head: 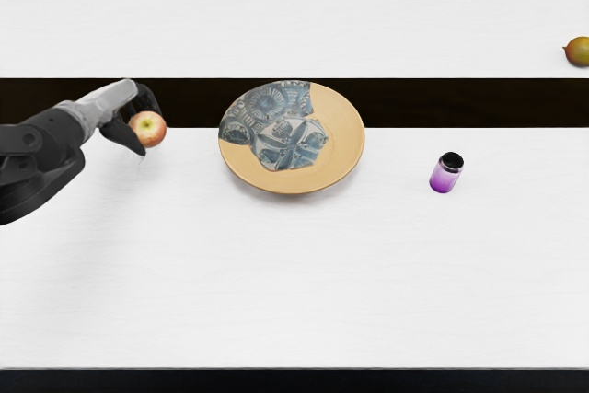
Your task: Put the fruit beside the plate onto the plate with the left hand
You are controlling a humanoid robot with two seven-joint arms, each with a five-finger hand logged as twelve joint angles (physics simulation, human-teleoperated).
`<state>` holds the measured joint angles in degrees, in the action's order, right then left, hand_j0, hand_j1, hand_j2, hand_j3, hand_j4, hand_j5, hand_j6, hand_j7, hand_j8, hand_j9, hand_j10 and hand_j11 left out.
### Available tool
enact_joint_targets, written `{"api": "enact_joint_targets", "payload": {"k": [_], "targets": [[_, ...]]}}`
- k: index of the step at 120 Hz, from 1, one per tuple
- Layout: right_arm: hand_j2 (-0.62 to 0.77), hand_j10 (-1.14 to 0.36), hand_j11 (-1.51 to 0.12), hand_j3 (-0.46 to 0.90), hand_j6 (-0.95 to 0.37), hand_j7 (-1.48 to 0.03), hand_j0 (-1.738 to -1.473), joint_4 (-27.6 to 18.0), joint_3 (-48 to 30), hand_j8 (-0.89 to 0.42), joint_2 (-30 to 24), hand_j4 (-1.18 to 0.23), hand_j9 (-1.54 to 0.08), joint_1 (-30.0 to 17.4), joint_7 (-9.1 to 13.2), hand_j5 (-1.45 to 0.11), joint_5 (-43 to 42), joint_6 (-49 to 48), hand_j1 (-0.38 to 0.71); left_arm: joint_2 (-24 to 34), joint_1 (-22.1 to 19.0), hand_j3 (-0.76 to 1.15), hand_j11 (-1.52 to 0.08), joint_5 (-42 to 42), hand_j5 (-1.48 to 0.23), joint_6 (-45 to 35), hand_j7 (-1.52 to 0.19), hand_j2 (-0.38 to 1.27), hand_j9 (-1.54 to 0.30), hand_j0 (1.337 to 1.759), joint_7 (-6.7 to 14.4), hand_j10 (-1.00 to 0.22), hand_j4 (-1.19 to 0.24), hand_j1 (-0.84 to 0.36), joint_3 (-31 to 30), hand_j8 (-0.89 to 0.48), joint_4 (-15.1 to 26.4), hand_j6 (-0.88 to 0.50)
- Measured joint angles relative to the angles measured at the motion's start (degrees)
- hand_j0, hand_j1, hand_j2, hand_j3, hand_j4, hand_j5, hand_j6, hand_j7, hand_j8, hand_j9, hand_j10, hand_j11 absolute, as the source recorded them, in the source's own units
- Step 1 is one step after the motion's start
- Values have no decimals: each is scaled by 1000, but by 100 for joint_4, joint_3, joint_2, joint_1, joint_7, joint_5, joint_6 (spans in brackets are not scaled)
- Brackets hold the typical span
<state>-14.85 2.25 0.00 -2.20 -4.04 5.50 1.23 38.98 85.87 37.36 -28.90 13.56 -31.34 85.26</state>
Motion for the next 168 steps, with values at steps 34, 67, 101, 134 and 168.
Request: {"api": "enact_joint_targets", "payload": {"k": [34,67,101,134,168], "targets": [[-7,-33,-43,0,-33,-43,-1658,0,1,-33,0,-33,-43,0,0,-43,3,0,-310,-330,24,0,-1021,-3,-1063,3,-1047,394,-1018,1648,-6,-719,-437,-323,363,-452,-137,-319],[-7,-33,-43,0,-33,-43,-1658,0,-1,-33,0,-33,-43,0,0,-43,1,0,-310,-867,-12,0,-1022,-5,-1068,14,-1046,368,-1019,1648,-10,-721,-438,-312,670,-454,-475,-325],[-7,-33,-43,0,-33,-43,-1658,0,-1,-33,0,-33,-43,0,0,-43,3,0,-310,-1501,-24,0,-1020,-6,-1067,21,-1043,385,-1017,1648,-12,-718,-436,-318,819,-453,-759,-319],[-7,-33,-43,0,-33,-43,-1658,0,-2,-33,0,-33,-43,0,0,-43,2,0,-310,-2031,-174,0,-1015,4,-1056,15,-1036,386,-1012,1648,-10,-714,-443,-326,837,-454,-1165,-329],[-7,-33,-43,0,-33,-43,-1658,0,-1,-33,0,-33,-43,0,0,-43,2,0,-310,-2255,-466,0,-995,3,-1040,18,-1011,414,-992,1648,-21,-699,-439,-338,829,-456,-1451,-330]]}}
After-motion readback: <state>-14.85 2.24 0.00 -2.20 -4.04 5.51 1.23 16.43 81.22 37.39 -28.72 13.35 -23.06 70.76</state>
